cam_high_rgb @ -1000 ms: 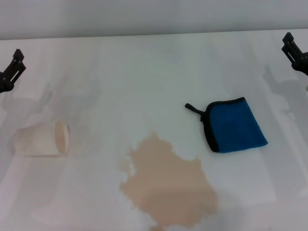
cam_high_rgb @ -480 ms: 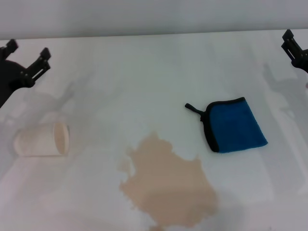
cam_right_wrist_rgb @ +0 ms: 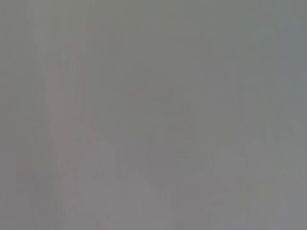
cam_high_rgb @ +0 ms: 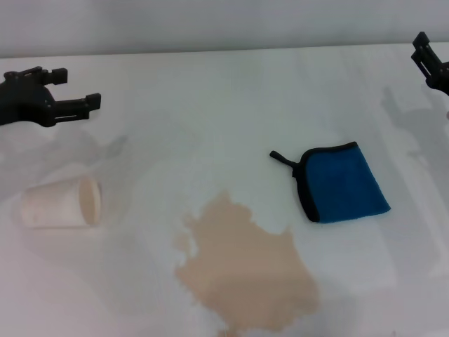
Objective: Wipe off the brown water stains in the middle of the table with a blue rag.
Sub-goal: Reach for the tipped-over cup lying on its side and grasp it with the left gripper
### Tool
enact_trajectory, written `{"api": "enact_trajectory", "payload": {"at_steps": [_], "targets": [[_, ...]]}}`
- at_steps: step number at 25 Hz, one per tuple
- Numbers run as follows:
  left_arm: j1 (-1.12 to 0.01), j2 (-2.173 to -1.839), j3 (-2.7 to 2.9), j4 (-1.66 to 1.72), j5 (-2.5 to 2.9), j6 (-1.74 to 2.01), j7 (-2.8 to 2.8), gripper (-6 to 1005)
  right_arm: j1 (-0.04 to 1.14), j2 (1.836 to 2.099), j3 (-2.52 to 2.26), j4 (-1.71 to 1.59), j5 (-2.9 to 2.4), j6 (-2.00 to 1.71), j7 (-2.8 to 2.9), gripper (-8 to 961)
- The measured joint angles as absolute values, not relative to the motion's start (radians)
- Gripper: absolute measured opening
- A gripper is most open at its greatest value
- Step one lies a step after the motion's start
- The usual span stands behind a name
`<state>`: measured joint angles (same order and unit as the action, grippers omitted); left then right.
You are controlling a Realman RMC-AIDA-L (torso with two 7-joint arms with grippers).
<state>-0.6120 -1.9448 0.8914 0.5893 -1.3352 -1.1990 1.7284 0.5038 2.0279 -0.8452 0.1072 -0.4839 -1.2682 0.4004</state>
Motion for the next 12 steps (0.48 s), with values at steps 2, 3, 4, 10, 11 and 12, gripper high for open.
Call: {"api": "enact_trajectory", "payload": {"at_steps": [2,3,4,10,11,12], "targets": [[-0.635,-1.917,0.889,0.633,-1.25,-1.276,1.656,886,0.504,2.028,-0.845,0.103,-0.484,-1.267,0.4,849],[-0.639,-1.909,0.889,0.657,-1.228,-1.312,1.649,886,0.504,2.028,-0.845,0.101,-0.484,-1.266,0.4,849],[-0.64,-1.904,0.889,0.682,-1.213,-1.341,1.646,885,0.504,2.028,-0.845,0.098,-0.483,-1.263,0.4,849],[-0.652,-1.877,0.889,0.882,-0.976,-1.54,1.436,884,0.507,2.028,-0.845,0.079,-0.483,-1.228,0.4,849],[-0.652,-1.876,0.889,0.906,-0.944,-1.558,1.415,884,0.508,2.028,-0.845,0.077,-0.483,-1.225,0.4,849],[-0.653,-1.876,0.89,0.929,-0.921,-1.58,1.41,884,0.509,2.028,-0.845,0.075,-0.483,-1.222,0.4,849]]}}
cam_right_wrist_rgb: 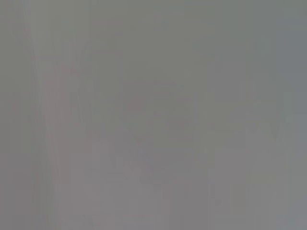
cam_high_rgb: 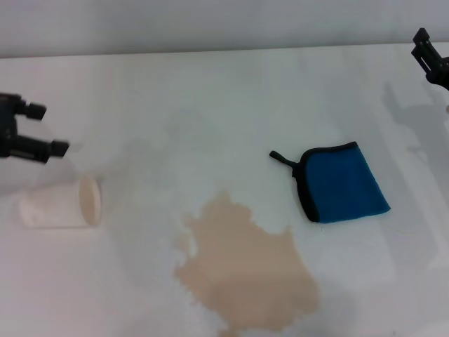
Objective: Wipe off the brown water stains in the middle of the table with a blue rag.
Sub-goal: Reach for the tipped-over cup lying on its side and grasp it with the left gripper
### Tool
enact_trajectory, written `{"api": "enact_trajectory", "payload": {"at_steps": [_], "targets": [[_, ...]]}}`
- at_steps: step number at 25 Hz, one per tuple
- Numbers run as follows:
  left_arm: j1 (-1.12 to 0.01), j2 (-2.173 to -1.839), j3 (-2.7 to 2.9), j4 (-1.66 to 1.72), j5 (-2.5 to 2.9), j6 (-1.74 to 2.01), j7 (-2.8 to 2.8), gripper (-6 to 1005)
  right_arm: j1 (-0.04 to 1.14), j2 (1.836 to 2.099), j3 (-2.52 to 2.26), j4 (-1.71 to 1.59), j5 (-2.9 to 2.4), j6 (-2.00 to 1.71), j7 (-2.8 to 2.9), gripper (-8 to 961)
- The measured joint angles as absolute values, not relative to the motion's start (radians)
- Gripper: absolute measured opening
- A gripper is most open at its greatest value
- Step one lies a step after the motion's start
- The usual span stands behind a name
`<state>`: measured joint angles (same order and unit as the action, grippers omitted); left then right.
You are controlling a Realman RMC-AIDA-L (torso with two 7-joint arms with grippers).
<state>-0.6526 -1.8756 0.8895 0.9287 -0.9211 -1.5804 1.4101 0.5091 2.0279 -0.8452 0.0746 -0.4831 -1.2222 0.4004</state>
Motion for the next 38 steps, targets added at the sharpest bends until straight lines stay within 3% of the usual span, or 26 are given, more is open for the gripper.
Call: {"api": "enact_trajectory", "payload": {"at_steps": [17,21,28,38], "targets": [[-0.653,-1.906,0.911,1.277,-0.573,-1.858,1.453,884,0.537,2.028,-0.845,0.063,-0.482,-1.187,0.402,849],[-0.647,-1.937,0.962,1.294,-0.539,-1.823,1.501,884,0.542,2.028,-0.844,0.062,-0.482,-1.184,0.411,849],[-0.645,-2.048,0.994,1.281,-0.372,-1.719,1.605,884,0.546,2.028,-0.844,0.051,-0.482,-1.173,0.412,849],[-0.641,-2.069,1.051,1.241,-0.393,-1.62,1.618,885,0.545,2.028,-0.844,0.047,-0.48,-1.156,0.413,848]]}}
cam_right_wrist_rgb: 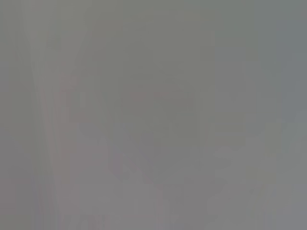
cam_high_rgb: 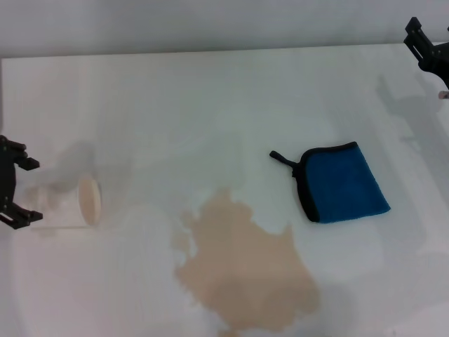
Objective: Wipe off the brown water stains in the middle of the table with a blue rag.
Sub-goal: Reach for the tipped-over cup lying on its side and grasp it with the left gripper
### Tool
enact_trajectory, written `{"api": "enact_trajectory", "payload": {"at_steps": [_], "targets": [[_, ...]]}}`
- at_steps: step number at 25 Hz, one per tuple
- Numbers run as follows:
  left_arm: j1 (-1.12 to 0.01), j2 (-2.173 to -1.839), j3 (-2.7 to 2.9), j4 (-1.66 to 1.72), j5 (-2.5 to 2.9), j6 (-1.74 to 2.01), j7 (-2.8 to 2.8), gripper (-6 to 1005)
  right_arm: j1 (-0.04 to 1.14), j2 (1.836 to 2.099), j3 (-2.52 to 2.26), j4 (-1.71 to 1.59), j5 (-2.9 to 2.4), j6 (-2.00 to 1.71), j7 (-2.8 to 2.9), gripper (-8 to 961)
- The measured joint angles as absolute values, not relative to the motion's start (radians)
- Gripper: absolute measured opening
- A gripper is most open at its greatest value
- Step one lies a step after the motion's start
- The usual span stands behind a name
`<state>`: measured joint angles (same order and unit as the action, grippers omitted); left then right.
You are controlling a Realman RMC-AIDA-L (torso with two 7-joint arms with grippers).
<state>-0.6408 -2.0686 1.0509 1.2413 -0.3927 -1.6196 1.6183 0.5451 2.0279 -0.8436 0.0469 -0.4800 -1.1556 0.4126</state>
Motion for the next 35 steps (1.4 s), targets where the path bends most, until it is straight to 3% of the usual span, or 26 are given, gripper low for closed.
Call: {"api": "enact_trajectory", "payload": {"at_steps": [35], "targets": [[-0.667,-2.07,1.075,0.972,-0.446,-1.39,1.689,871,0.542,2.028,-0.844,0.048,-0.48,-1.154,0.413,848]]}}
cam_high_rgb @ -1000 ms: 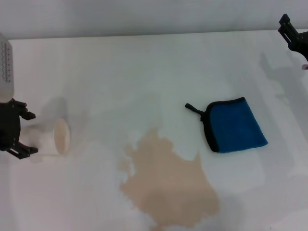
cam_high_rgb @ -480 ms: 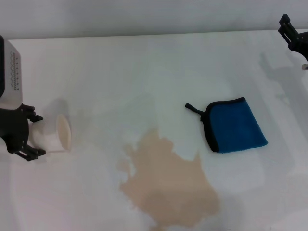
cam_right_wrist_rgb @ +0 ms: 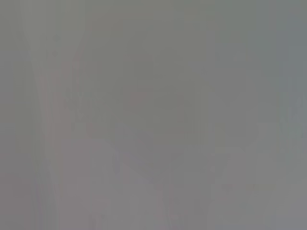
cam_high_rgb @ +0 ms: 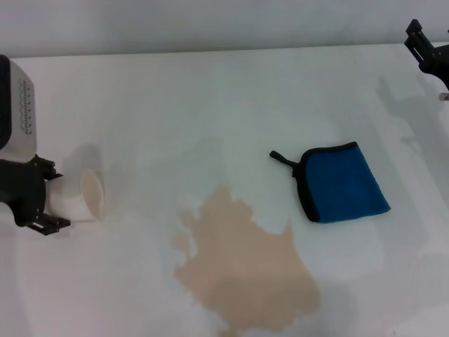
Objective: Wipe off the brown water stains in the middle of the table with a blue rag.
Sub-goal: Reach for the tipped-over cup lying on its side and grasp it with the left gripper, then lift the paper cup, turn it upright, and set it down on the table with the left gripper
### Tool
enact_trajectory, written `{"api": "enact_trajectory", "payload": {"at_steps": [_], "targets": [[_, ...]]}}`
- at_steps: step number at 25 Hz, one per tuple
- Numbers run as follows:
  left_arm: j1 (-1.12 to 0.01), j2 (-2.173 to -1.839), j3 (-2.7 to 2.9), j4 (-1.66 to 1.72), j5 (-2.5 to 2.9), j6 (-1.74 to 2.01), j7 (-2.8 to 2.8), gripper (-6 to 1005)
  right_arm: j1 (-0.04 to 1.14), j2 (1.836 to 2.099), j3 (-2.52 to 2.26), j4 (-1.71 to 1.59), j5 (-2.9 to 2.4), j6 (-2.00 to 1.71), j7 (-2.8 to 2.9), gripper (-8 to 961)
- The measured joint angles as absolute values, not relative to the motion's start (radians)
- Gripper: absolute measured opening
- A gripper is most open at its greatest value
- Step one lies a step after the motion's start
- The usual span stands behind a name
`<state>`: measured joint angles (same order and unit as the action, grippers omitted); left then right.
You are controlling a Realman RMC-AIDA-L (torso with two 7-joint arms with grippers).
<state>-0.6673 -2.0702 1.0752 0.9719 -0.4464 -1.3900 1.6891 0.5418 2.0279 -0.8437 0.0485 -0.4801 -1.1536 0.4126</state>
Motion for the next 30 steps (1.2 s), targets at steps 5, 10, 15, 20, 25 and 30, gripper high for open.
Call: {"api": "enact_trajectory", "payload": {"at_steps": [5,10,15,20,25,30], "targets": [[-0.667,-2.072,1.075,0.968,-0.449,-1.379,1.686,810,0.541,2.028,-0.844,0.048,-0.48,-1.154,0.413,848],[-0.667,-2.073,1.065,0.981,-0.499,-1.373,1.652,754,0.538,2.028,-0.844,0.048,-0.48,-1.154,0.413,847],[-0.649,-2.072,1.046,1.004,-0.652,-1.361,1.631,752,0.536,2.028,-0.844,0.047,-0.48,-1.154,0.413,847],[-0.587,-2.073,1.038,0.982,-0.884,-1.278,1.672,753,0.535,2.028,-0.844,0.047,-0.48,-1.154,0.413,847],[-0.528,-2.074,1.039,0.851,-1.154,-1.205,1.86,755,0.531,2.028,-0.844,0.047,-0.48,-1.154,0.413,847],[-0.506,-2.076,1.036,0.661,-1.417,-1.111,2.063,756,0.531,2.028,-0.844,0.048,-0.48,-1.154,0.413,847]]}}
